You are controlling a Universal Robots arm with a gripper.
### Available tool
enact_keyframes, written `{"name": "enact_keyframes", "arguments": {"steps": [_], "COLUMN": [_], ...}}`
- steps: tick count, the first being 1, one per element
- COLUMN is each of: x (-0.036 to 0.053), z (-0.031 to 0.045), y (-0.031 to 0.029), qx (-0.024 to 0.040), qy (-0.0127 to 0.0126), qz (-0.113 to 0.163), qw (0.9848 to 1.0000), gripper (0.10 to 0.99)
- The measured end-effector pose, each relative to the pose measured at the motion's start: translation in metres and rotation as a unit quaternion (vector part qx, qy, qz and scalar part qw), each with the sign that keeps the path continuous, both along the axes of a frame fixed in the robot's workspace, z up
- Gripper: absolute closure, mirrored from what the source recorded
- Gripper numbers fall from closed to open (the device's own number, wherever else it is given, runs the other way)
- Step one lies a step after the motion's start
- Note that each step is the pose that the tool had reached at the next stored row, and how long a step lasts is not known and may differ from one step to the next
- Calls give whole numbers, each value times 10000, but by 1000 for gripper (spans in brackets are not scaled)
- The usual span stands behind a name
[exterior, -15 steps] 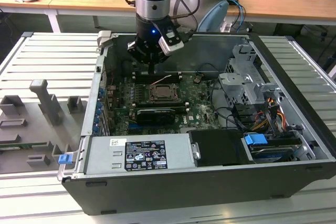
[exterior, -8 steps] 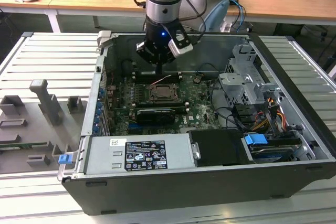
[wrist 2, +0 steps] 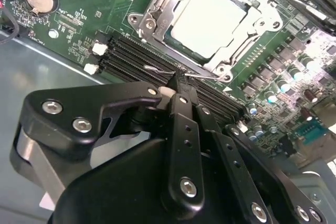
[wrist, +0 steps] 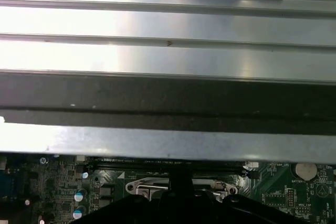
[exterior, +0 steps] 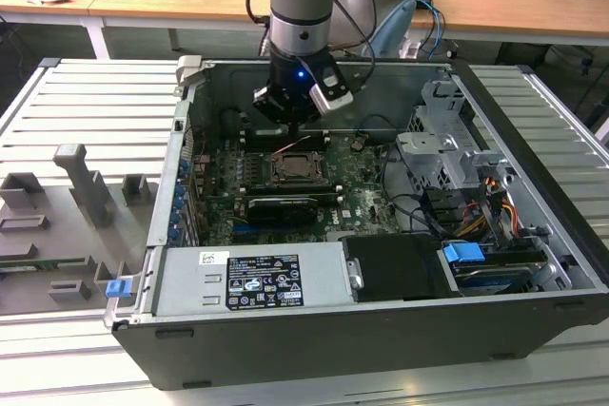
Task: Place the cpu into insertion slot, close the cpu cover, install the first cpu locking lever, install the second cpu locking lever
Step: 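Install the first cpu locking lever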
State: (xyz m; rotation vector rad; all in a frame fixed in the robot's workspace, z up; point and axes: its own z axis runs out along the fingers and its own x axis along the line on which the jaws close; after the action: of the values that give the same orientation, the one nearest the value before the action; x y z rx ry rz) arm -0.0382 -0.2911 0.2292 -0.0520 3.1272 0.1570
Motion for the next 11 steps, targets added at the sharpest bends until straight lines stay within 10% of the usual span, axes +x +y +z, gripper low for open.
{"name": "enact_keyframes", "arguments": {"steps": [11], "x": [56], "z": [-91], "y": [24], "qx": [0], "qy": [0], "qz": [17], "qw": [10000], "gripper": [980]}}
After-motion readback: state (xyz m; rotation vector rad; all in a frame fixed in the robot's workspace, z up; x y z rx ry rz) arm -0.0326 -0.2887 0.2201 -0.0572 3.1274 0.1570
